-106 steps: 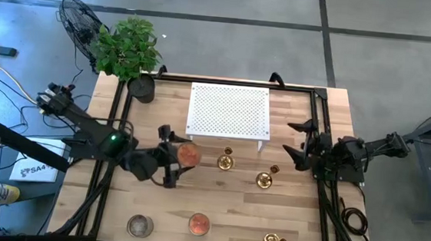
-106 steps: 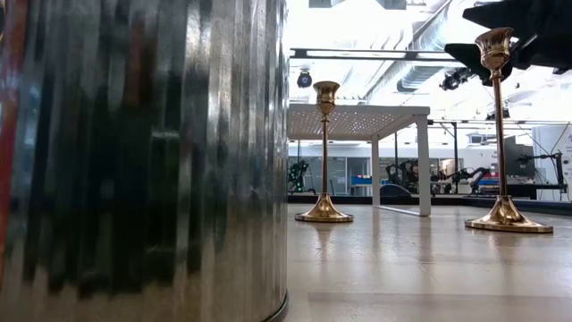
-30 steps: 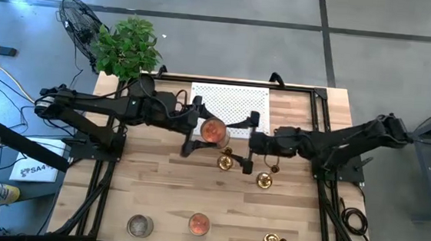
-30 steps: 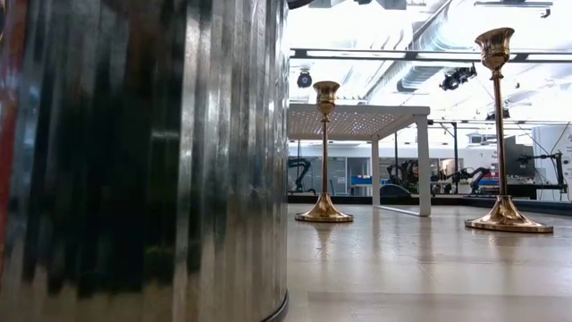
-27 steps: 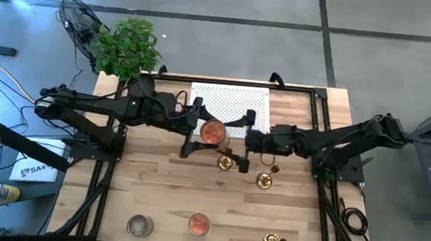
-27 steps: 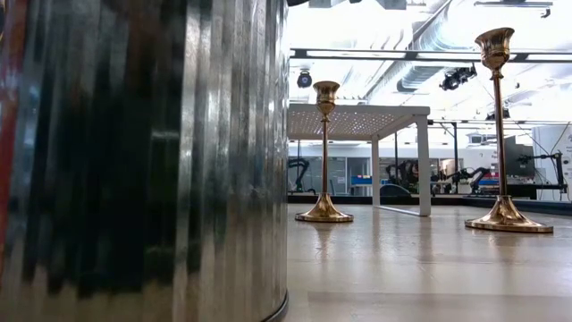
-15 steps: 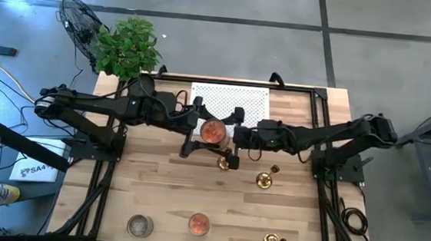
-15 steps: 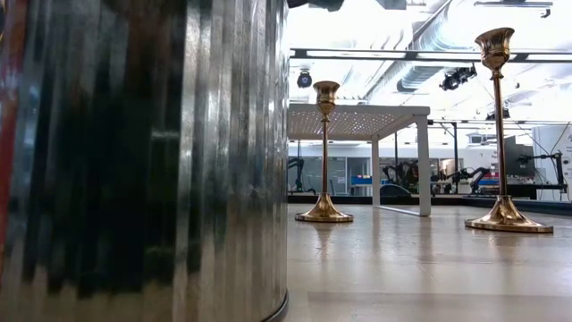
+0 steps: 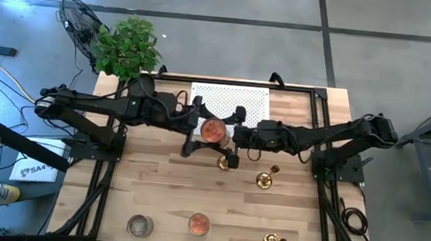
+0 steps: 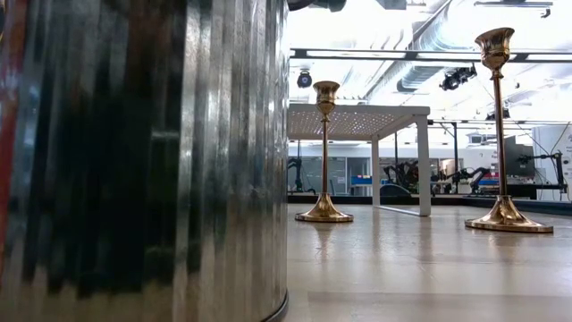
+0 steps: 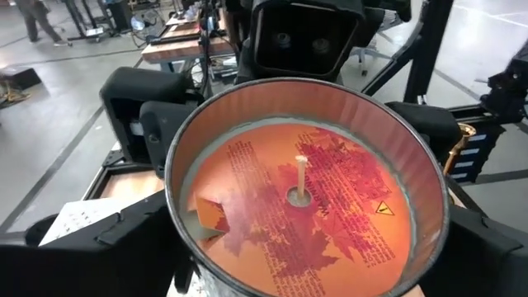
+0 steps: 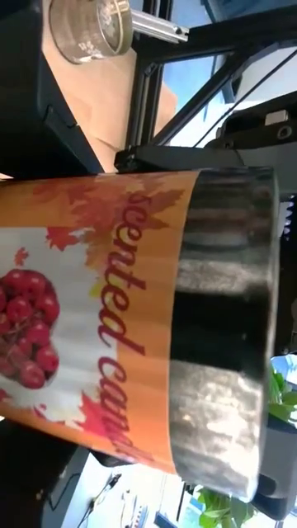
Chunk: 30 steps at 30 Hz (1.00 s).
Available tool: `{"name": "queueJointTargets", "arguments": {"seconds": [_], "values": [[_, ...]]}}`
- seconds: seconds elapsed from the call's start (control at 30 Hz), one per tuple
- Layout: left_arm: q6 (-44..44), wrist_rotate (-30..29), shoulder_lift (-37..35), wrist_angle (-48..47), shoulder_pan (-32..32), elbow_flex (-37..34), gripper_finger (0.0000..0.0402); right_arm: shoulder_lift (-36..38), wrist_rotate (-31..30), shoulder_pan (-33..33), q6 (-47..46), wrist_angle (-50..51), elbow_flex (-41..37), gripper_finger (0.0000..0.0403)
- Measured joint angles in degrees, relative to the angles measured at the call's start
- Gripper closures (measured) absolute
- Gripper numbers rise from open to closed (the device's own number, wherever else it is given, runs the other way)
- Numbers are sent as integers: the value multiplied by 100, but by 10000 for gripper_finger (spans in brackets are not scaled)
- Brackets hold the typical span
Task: Pick & Place candle stick holders
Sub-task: Put the fruits and the vegetables in the bin
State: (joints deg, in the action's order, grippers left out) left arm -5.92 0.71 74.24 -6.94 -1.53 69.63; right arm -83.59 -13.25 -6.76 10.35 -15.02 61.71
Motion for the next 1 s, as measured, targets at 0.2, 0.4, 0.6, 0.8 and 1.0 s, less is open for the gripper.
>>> {"name": "queueJointTargets", "arguments": {"seconds": [0.2,0.4,0.6,0.8,1.0], "values": [[125,-15,-4,101,1,11,30,2,-139,0,-6,131,-2,51],[193,-56,-4,147,2,9,11,2,-406,-4,40,163,-2,51],[191,1,-132,433,20,-5,8,13,-1446,-20,97,340,0,51],[184,171,-506,649,-17,11,8,96,-2325,-22,4,732,-9,51],[217,233,-805,299,0,13,7,542,-4050,-25,-214,1805,0,51]]}}
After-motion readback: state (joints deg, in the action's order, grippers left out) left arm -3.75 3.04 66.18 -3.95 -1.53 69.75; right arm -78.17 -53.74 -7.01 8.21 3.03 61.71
